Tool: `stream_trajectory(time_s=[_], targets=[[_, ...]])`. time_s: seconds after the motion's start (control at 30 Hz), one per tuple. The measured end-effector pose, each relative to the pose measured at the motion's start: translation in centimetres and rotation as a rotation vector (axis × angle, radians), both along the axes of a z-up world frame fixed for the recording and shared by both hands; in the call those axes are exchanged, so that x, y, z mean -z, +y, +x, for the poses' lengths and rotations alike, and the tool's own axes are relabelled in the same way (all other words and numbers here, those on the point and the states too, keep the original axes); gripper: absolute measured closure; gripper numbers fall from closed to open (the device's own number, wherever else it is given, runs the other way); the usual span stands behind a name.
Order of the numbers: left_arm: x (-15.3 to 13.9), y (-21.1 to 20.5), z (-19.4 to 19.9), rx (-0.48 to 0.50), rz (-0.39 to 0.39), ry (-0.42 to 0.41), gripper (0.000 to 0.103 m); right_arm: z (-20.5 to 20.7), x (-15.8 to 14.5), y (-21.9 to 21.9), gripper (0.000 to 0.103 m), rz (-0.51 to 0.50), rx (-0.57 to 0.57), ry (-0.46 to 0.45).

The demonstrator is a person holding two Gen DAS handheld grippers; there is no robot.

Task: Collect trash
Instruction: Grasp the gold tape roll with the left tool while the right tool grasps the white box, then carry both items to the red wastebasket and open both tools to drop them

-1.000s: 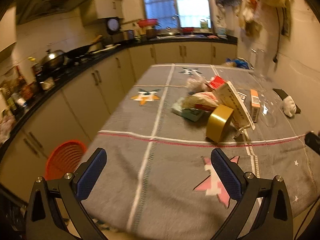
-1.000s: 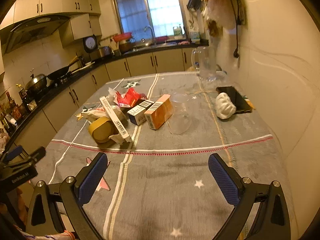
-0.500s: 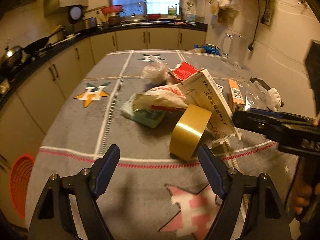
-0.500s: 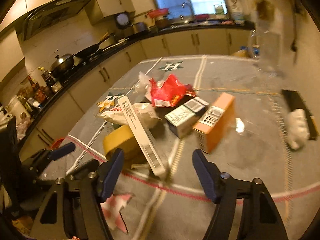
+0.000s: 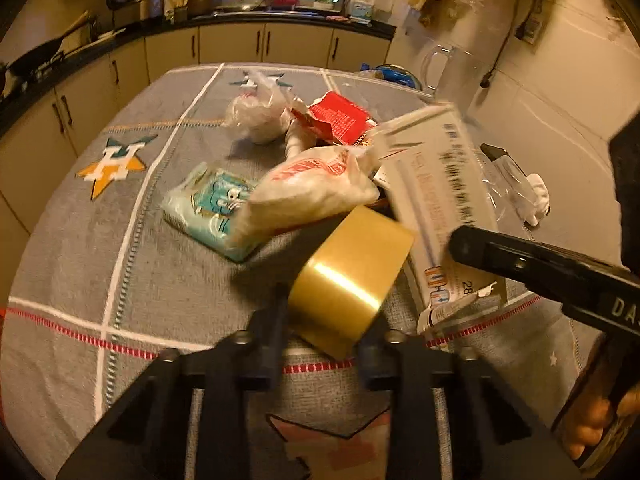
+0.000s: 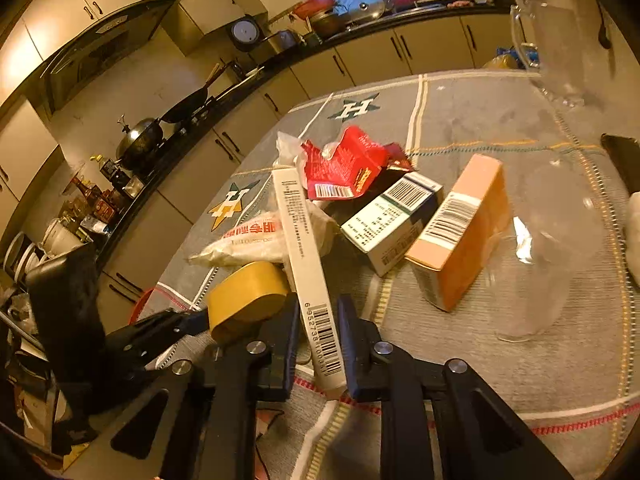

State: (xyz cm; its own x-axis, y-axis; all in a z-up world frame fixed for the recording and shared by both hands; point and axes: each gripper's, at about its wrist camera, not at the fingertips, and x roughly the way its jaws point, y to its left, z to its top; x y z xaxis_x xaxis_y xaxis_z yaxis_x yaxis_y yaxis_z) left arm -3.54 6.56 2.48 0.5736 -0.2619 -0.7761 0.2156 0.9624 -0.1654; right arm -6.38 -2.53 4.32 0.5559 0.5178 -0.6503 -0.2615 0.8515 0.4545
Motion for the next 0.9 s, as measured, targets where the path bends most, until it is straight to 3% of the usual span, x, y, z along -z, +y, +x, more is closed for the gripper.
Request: stream_trajectory(time_s=[0.3, 0.43, 0.6, 0.9], targets=[[-2.0, 1.1, -3.3, -0.081, 0.008, -0.043, 0.083, -1.8, -0.6, -0.3, 0.089, -0.023, 0.025, -0.027], [-3.2, 1.8, -4.6, -0.126, 0.045, -0.077, 0.083, -2.9, -1.4, -0.8, 0.089, -0.016, 0.038, -0.053], [-4.1, 3.5, -6.3, -0.192, 0.08, -0.105, 0.083, -4.7, -2.9, -1.0, 0.089, -0.024, 0.045, -0.101], [-4.8, 8.4, -8.7, -0.318, 0.063, -0.117, 0.083, -7.0, -4.9, 1.6, 0.089, -0.041, -0.01, -0.134]])
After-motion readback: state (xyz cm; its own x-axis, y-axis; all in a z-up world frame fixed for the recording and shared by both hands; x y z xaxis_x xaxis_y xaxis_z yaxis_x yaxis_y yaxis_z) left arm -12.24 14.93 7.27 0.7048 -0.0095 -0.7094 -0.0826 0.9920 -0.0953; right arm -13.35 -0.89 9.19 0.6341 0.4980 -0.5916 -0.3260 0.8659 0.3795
